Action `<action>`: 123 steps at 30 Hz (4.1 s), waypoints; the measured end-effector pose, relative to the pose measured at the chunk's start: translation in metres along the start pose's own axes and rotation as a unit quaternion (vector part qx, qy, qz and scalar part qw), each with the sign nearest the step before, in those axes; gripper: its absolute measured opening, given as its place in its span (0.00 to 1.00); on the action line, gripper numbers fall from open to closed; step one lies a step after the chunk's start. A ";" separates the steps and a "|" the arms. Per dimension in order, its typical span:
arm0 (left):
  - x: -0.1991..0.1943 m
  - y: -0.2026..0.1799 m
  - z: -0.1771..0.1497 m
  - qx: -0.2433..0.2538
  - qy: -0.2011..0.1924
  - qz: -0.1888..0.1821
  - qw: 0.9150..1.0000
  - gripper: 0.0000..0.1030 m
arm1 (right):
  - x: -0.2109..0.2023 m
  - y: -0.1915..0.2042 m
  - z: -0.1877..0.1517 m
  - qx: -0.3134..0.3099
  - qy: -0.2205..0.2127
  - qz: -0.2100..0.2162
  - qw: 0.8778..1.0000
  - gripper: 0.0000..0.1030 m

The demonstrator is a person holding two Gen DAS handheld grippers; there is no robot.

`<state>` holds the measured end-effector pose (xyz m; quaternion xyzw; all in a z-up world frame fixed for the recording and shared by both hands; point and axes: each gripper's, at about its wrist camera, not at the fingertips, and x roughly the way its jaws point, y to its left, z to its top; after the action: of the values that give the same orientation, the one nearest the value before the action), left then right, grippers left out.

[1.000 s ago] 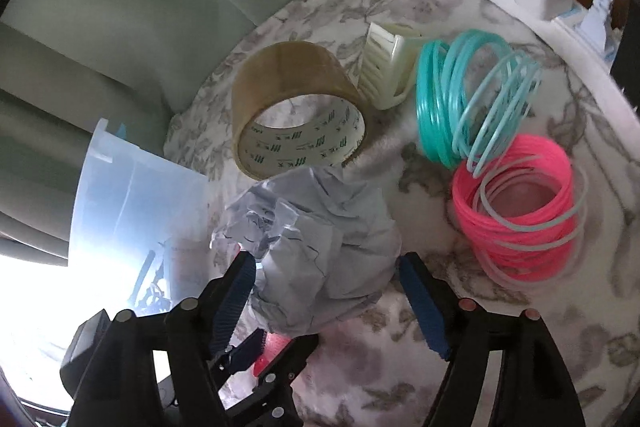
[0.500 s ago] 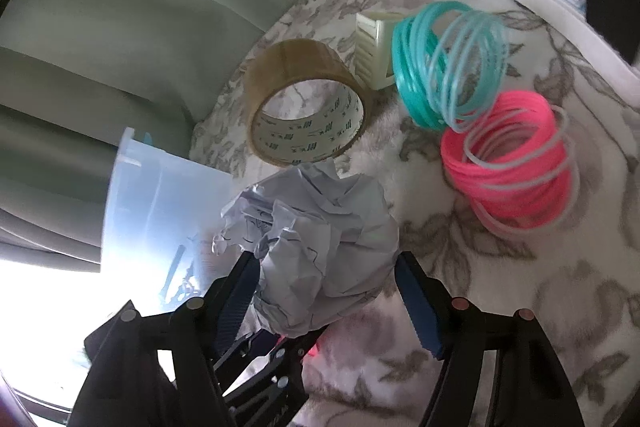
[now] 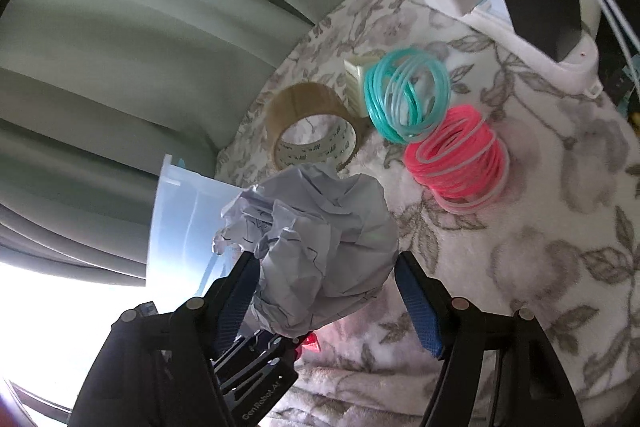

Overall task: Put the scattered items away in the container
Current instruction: 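Grasp the pink hair roller with the left tool while the right tool grasps the crumpled white paper, then lift the roller and paper and carry both over the clear box, then open the left tool to drop the roller while the right tool releases the paper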

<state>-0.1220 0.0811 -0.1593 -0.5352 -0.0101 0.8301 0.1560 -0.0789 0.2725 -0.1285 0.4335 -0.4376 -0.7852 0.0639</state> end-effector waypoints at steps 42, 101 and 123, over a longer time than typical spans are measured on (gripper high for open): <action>-0.182 0.101 -0.006 -0.107 -0.229 -0.038 0.967 0.26 | -0.040 0.171 -0.062 -0.213 -0.019 0.059 0.975 0.71; -0.167 0.227 -0.030 -0.229 -0.234 0.008 0.945 0.26 | 0.095 0.252 -0.116 -0.290 0.048 0.032 0.955 0.72; -0.173 0.226 -0.037 -0.246 -0.231 0.002 0.941 0.46 | 0.106 0.233 -0.103 -0.308 0.051 0.026 0.950 0.73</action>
<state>-0.0799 -0.1860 -0.0631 -0.3502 -0.2489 0.9029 0.0110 -0.1328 0.0148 -0.0466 0.4209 -0.1815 -0.8566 0.2369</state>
